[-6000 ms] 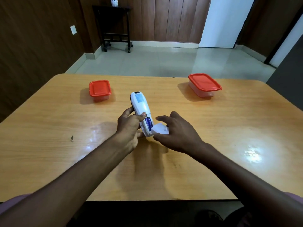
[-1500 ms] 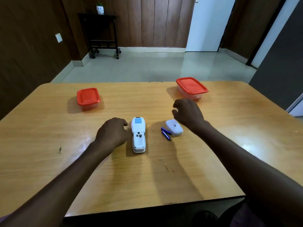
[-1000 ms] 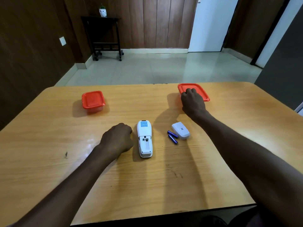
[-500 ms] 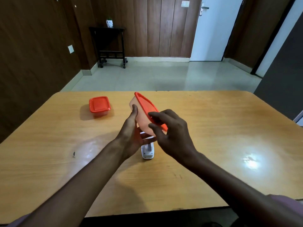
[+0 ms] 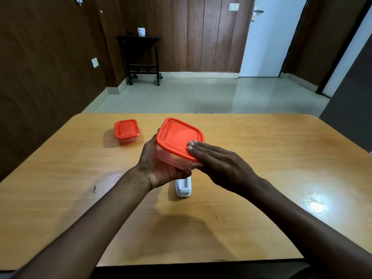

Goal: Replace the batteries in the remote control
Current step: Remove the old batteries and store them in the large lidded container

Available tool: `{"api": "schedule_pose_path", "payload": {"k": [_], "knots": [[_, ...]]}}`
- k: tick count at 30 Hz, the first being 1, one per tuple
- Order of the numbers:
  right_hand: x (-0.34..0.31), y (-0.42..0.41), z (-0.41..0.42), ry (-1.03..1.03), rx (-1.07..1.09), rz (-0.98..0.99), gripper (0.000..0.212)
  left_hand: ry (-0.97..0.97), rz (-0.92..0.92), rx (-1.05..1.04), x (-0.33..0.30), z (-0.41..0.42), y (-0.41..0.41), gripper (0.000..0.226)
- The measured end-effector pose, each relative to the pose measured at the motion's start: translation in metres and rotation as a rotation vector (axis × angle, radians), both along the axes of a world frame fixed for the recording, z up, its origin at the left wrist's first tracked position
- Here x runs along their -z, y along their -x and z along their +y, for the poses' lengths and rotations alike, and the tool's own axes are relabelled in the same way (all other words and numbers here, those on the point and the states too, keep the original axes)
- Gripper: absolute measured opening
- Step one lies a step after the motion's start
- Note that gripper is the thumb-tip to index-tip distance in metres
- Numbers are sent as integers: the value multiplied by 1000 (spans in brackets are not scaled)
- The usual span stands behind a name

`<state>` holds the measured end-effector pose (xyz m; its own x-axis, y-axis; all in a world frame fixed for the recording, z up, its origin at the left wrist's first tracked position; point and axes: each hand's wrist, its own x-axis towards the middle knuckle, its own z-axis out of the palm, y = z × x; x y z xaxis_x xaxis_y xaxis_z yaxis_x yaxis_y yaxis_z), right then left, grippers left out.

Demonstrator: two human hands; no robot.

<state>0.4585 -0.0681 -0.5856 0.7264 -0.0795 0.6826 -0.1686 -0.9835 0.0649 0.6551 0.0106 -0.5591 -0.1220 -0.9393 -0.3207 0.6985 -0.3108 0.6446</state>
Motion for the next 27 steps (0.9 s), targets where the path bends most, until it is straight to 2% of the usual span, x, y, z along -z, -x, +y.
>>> {"api": "schedule_pose_path", "payload": {"k": [3, 6, 11, 15, 19, 21, 23, 25, 27], "knots": [[-2, -2, 1, 28, -13, -46, 38, 1, -23, -2, -2, 0, -2, 69], [-2, -4, 5, -25, -34, -88, 36, -9, -10, 26, 0, 0, -7, 71], [-16, -2, 10, -216, -66, -243, 27, -1, -61, 72, 2, 5, -15, 67], [-26, 0, 3, -324, 38, -398, 23, -74, -51, 17, 4, 10, -19, 62], [-20, 3, -25, -530, 143, -438, 33, -144, -88, -57, 11, 7, -23, 63], [-8, 2, -43, -616, 283, -489, 31, -131, -91, -54, 13, 5, -20, 63], [2, -1, -54, -873, 438, -512, 31, -114, -92, -46, 13, 4, -15, 63], [9, -4, -63, -1125, 535, -460, 38, -108, -84, -40, 12, 3, -11, 66], [15, -4, -69, -1226, 624, -287, 48, -97, -76, -21, 11, 3, -8, 68]]}}
